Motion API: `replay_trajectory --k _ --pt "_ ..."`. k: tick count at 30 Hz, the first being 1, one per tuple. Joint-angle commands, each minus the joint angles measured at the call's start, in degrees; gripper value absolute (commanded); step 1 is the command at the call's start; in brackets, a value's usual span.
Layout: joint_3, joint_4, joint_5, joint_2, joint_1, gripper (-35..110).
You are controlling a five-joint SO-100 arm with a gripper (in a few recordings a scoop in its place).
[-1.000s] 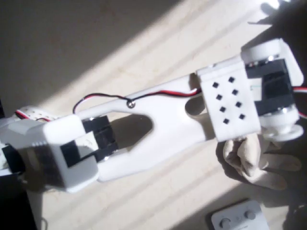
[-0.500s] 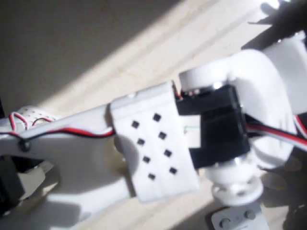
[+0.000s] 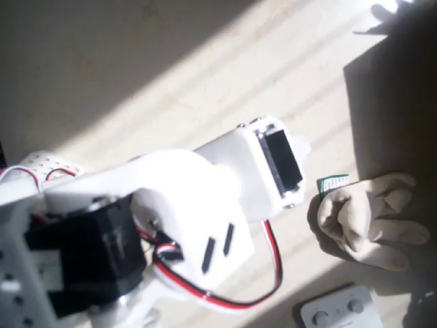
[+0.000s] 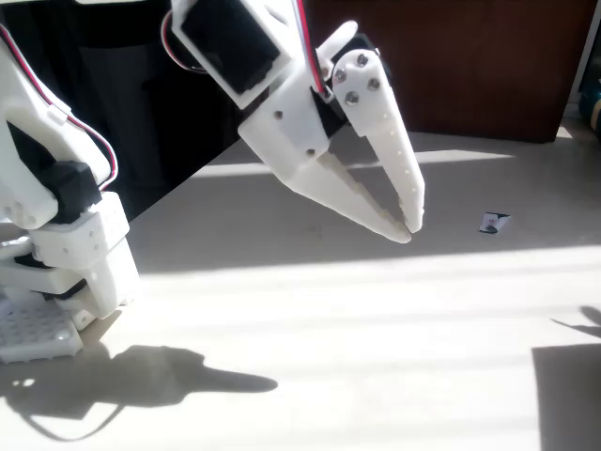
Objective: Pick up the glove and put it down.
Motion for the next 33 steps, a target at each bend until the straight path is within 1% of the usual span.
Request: replay_trajectory --k 1,13,18,26,33 --pt "8.5 -0.6 0.4 10.7 0.7 0" --pt "33.3 0.1 0.4 38.8 0.6 0" --pt "41.9 0.1 0.4 47.8 0.6 0" --pt "48.9 0.2 0.4 54.9 0.6 0" --pt "52.6 0.3 0.4 56.2 0.6 0"
